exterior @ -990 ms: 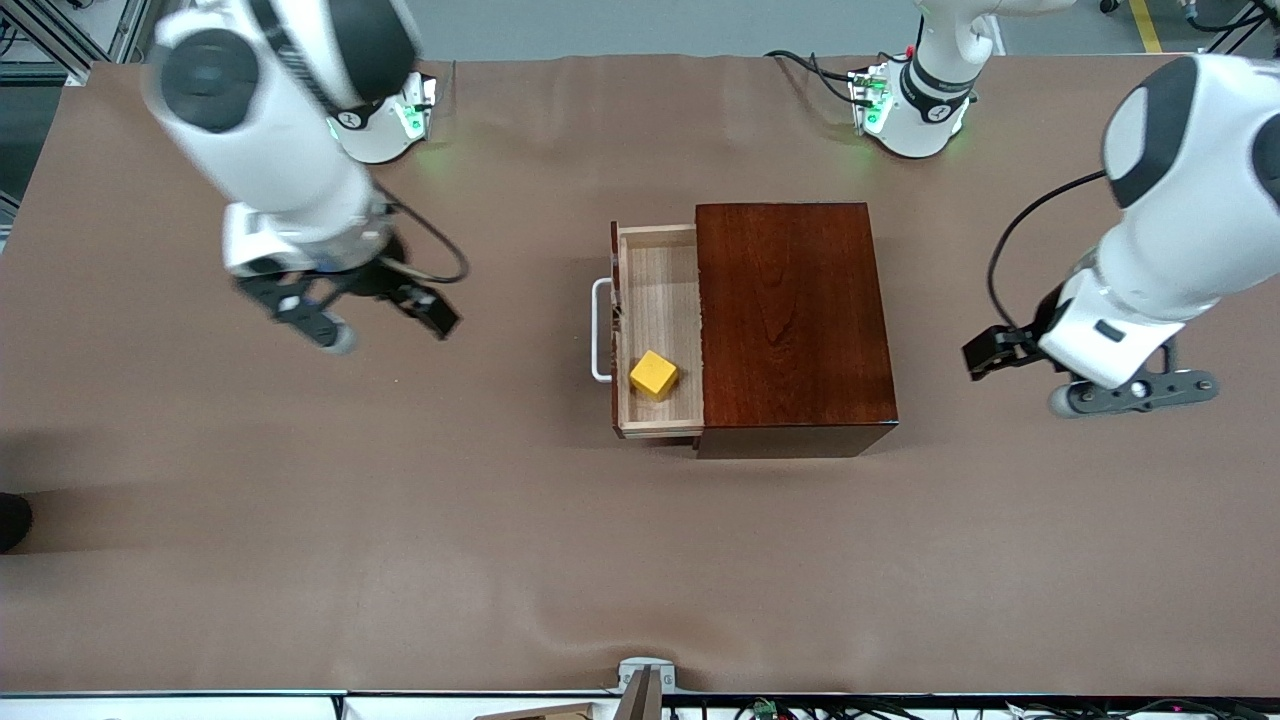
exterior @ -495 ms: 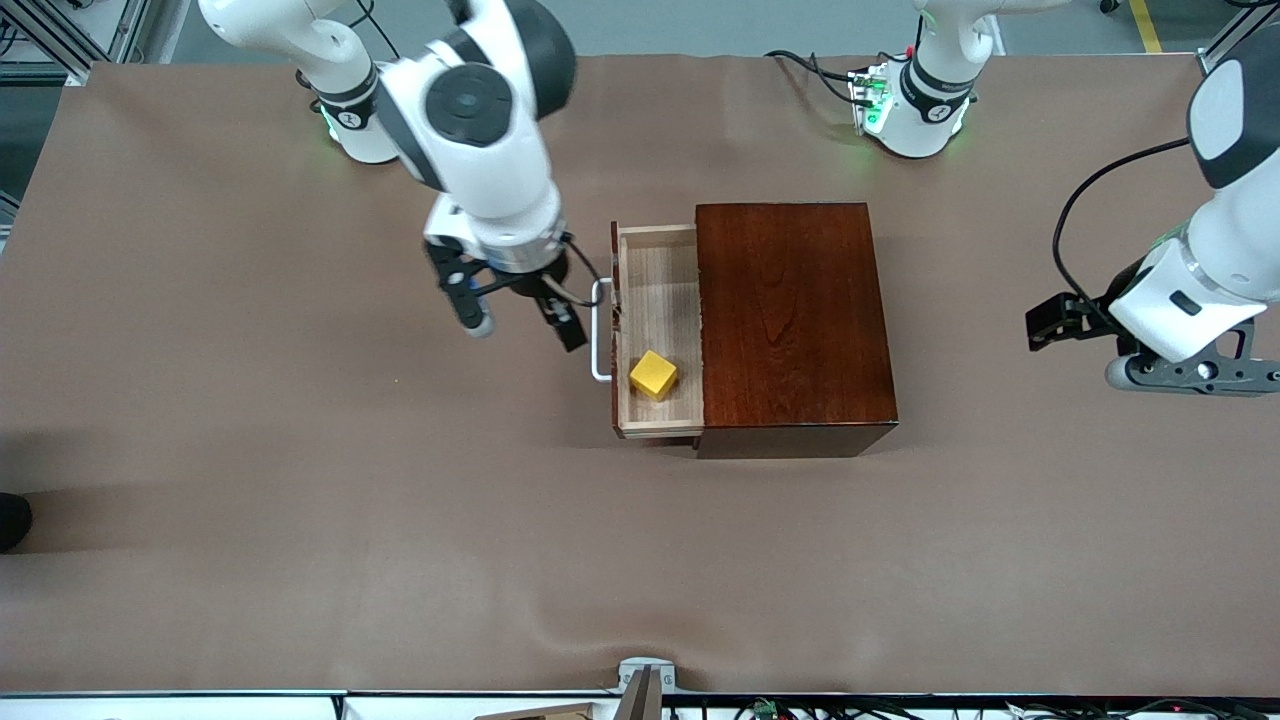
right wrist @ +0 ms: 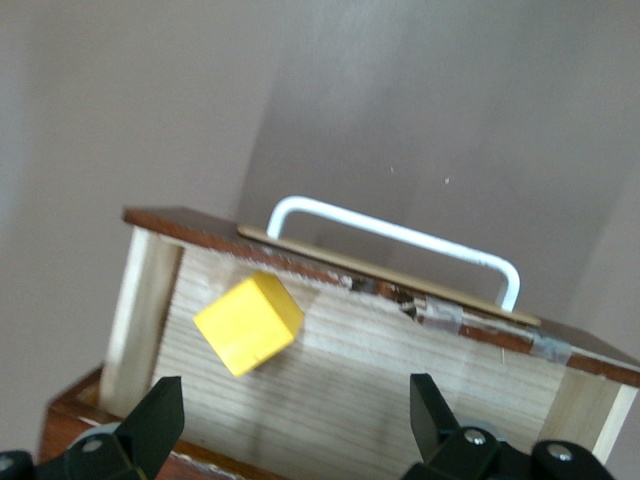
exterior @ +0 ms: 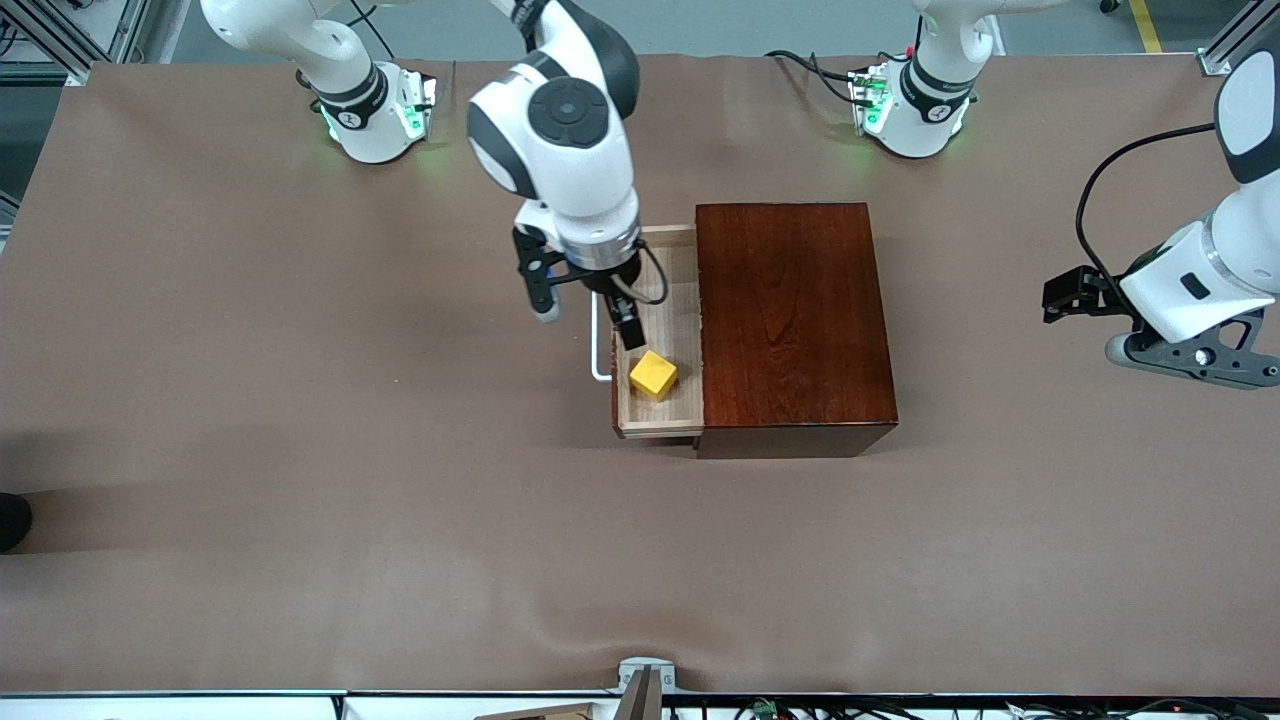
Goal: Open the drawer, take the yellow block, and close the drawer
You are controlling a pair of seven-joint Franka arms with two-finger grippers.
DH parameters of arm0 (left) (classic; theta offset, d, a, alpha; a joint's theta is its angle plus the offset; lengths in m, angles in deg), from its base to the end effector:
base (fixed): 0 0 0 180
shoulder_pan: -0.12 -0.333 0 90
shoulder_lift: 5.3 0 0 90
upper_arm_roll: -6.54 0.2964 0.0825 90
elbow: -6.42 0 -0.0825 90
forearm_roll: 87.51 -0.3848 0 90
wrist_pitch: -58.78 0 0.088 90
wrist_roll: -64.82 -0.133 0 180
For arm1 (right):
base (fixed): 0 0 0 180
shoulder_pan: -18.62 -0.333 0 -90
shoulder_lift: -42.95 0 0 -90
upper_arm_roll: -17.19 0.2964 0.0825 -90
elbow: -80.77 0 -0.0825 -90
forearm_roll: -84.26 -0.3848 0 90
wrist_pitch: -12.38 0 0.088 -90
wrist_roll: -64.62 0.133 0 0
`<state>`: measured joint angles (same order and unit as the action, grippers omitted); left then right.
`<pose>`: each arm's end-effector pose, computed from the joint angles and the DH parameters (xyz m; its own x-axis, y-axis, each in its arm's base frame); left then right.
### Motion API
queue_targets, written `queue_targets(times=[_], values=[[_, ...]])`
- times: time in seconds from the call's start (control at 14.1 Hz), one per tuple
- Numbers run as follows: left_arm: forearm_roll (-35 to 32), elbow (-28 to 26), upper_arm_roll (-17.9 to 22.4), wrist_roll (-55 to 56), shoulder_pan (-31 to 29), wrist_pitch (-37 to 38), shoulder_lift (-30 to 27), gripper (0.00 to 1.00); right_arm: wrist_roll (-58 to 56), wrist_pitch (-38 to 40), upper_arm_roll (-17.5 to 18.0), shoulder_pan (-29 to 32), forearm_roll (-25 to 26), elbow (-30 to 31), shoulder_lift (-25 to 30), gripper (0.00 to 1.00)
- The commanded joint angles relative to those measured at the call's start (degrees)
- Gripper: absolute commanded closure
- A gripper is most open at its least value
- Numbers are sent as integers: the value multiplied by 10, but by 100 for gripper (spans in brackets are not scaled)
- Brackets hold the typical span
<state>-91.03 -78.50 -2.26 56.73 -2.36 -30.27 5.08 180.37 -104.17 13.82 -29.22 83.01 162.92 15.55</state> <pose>0.5959 -0.0511 0.5157 0.9626 -0.2476 -0.1104 -0.2510 -0.9678 -0.0183 0.4965 0.4983 0.3863 0.3229 -0.9453 -0.0475 -0.9420 -0.3160 -0.1133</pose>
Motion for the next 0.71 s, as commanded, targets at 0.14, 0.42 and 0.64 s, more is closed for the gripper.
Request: queue_targets(times=[0.14,0.42,0.64], values=[[11,-24,-1,-2,-19,4,-32,0,-24,-36,-7,-33,23,-34,-57,0],[11,-96,-2,32,-19,-44,-82,0,-64,-86,-8,-33,27,-34,-83,0],[11,-118,-1,39,-20,-61,-98,0,-89,-86,-9,-31,27,-46,-93,0]])
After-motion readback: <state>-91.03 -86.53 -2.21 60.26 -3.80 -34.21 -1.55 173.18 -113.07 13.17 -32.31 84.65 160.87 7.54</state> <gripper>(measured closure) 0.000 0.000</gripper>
